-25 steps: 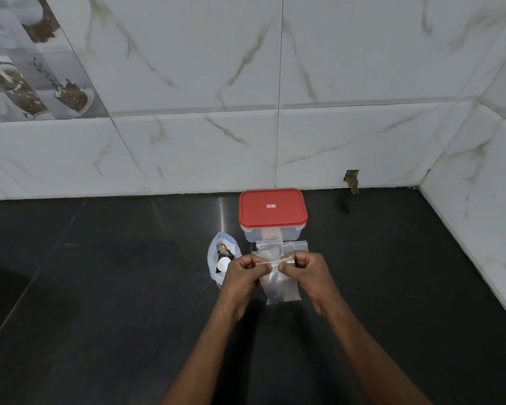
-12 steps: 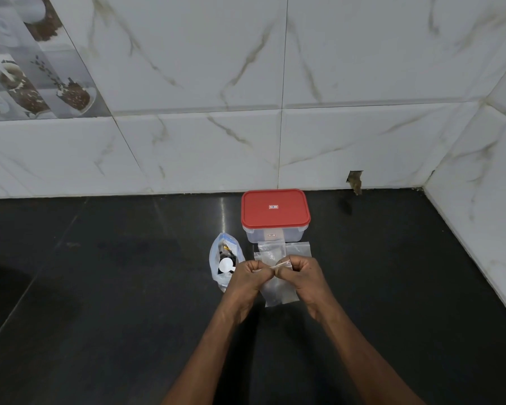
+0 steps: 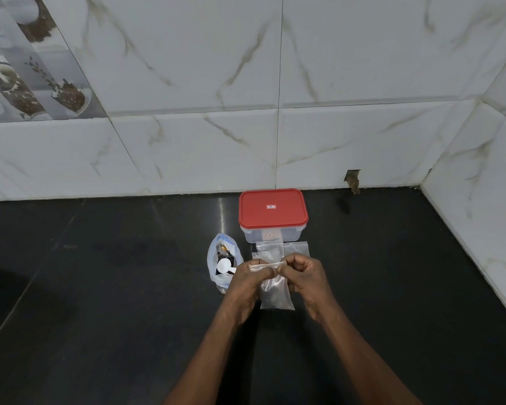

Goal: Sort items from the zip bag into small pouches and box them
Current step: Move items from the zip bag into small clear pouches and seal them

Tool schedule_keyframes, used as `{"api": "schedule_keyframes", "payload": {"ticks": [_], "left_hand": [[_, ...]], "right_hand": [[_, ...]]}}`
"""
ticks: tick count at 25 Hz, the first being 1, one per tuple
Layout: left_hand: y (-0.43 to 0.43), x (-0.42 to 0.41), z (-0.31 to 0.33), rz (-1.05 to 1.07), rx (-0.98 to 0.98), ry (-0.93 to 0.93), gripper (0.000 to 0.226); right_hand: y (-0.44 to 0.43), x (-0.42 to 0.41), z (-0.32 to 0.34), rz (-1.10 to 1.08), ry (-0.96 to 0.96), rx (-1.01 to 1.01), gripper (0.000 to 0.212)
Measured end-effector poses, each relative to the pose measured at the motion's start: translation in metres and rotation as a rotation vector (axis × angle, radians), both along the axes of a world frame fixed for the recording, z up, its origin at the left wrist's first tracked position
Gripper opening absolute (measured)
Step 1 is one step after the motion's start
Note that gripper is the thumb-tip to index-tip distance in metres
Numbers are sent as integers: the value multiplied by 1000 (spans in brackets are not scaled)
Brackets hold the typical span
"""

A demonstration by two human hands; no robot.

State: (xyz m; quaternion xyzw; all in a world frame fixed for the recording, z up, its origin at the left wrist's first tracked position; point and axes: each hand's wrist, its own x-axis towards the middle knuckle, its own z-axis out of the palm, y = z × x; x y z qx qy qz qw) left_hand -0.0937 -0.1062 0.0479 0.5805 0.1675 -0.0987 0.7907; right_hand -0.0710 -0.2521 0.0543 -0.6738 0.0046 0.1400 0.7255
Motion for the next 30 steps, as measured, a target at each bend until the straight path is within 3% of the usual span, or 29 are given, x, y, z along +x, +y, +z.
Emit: {"api": "schedule_keyframes", "payload": {"ticks": [8, 17, 25, 30], "left_hand": [[-3, 2, -2, 43, -22, -35, 7], [-8, 0, 2, 76, 177, -55, 13], [9, 0, -5, -21, 172, -19, 3], [-1, -3, -1, 35, 228, -15, 24]], "right_hand": [[-1, -3, 5, 30, 54, 40, 10], [5, -2, 1, 3, -60, -64, 13], [-2, -3, -1, -9, -51, -50, 11], [6, -5, -5, -56, -85, -140, 11]]}}
